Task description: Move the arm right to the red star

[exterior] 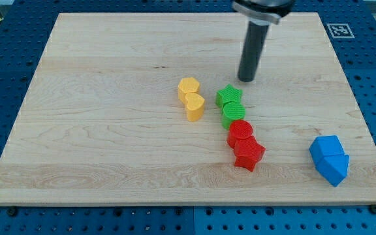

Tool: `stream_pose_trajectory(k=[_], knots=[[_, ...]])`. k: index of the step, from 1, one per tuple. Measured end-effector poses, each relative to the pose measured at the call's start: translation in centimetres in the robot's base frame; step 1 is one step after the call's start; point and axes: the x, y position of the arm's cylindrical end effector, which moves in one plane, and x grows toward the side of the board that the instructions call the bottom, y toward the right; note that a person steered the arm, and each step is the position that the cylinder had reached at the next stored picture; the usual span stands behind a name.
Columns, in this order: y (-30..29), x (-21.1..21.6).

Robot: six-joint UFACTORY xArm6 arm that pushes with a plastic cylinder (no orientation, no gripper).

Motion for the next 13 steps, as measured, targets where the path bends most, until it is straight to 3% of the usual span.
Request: stream_pose_trajectory(k=[1, 2, 3, 4, 5, 9, 13], knots=[[-5.0, -0.1], [-5.0, -0.7], [3.4, -0.3], [7.1, 5.0], [7.1, 9.9], [4.0, 16.4], [2.8, 15.8]])
